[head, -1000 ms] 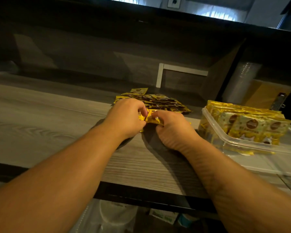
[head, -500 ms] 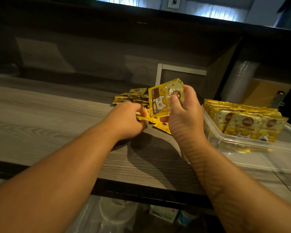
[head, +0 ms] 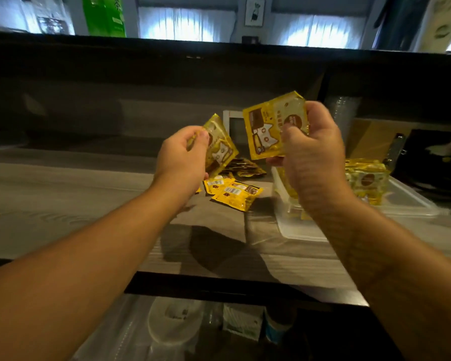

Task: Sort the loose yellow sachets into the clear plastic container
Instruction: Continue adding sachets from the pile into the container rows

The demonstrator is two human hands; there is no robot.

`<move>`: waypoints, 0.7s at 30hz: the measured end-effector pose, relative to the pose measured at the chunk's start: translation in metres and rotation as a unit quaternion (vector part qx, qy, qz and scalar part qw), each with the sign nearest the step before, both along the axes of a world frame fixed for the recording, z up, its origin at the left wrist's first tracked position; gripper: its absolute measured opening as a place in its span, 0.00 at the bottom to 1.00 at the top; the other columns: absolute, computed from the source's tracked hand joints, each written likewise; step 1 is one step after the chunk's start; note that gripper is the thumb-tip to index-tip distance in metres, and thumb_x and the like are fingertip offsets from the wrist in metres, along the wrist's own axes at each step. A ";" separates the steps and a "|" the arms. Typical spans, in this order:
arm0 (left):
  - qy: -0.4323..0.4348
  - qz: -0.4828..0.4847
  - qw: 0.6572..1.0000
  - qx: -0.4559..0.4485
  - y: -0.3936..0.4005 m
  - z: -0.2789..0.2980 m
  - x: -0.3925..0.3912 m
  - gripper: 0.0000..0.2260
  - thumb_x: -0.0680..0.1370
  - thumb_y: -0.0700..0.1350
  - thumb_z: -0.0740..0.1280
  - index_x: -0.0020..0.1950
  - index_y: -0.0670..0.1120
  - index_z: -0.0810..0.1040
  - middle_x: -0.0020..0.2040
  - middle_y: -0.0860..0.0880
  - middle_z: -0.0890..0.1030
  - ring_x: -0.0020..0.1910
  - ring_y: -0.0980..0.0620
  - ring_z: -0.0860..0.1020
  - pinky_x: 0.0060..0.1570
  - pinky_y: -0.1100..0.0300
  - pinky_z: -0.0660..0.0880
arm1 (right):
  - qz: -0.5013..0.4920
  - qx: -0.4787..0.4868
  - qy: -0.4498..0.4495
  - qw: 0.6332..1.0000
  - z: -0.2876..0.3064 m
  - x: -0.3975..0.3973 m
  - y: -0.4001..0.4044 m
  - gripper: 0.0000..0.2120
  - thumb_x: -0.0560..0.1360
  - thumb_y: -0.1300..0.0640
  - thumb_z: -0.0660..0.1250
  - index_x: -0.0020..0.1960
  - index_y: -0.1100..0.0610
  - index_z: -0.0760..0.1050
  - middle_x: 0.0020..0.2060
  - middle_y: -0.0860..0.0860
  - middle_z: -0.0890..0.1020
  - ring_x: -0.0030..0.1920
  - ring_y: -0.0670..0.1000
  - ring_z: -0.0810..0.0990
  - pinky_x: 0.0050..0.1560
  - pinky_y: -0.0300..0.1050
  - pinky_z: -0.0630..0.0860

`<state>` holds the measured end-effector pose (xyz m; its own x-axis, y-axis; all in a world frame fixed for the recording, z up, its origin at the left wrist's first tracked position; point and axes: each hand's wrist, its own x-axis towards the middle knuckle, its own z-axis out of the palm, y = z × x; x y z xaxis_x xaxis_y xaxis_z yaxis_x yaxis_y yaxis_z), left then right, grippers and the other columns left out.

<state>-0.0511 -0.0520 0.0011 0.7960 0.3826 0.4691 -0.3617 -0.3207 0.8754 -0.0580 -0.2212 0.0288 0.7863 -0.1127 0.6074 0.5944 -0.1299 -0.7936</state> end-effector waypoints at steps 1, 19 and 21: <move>-0.005 -0.003 1.000 -0.006 -0.011 0.006 -0.003 0.10 0.84 0.51 0.60 0.44 0.59 0.76 0.46 0.55 0.80 0.45 0.52 0.82 0.35 0.55 0.82 | 0.001 0.005 0.009 1.000 0.003 -0.001 -0.014 0.11 0.81 0.61 0.59 0.50 0.45 0.73 0.45 0.47 0.83 0.43 0.49 0.85 0.39 0.53 0.84; -0.018 -0.145 0.907 0.394 -0.132 0.032 0.014 0.07 0.78 0.50 0.70 0.56 0.56 0.79 0.45 0.61 0.75 0.47 0.57 0.76 0.44 0.60 0.76 | -0.061 -0.043 0.023 0.997 -0.004 -0.013 -0.180 0.10 0.78 0.63 0.64 0.54 0.49 0.74 0.50 0.50 0.80 0.46 0.52 0.85 0.34 0.47 0.83; -0.003 -0.115 0.859 0.498 -0.130 0.032 0.016 0.08 0.78 0.51 0.70 0.57 0.54 0.79 0.45 0.58 0.76 0.47 0.55 0.75 0.44 0.58 0.74 | -0.060 -0.066 0.029 0.996 -0.006 -0.010 -0.184 0.11 0.78 0.63 0.64 0.56 0.49 0.74 0.50 0.48 0.79 0.47 0.52 0.84 0.32 0.43 0.81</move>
<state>-0.0351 -0.1824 0.0333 0.7937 -0.3792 0.4757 -0.5195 -0.8294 0.2056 -0.0683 -0.4055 0.0230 0.8062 -0.1296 0.5773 0.5223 -0.3024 -0.7973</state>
